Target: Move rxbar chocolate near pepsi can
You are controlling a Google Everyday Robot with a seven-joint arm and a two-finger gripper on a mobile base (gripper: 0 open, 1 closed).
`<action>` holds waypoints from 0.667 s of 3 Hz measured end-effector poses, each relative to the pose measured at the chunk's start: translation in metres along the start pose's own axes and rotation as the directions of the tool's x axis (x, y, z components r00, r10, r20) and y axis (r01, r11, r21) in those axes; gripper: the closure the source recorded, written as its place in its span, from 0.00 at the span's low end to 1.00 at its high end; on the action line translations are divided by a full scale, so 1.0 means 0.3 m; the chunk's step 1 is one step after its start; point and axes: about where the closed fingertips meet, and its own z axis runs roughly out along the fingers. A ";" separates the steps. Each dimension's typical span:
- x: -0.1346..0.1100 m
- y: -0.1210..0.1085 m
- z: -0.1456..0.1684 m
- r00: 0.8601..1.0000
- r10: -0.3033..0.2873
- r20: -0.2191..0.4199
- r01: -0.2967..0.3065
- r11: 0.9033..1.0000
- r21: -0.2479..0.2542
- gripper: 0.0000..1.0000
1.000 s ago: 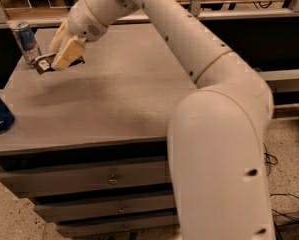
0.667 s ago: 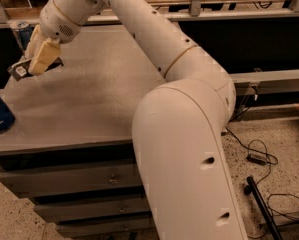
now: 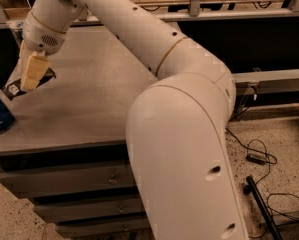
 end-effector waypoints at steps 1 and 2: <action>0.026 0.047 0.059 1.000 0.006 0.028 -0.005 0.999 -0.038 1.00; 0.050 0.083 0.109 0.998 0.007 0.060 -0.004 0.999 -0.053 1.00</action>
Offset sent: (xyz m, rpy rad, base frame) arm -0.0326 -0.0062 -0.0553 0.0558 0.0879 0.0442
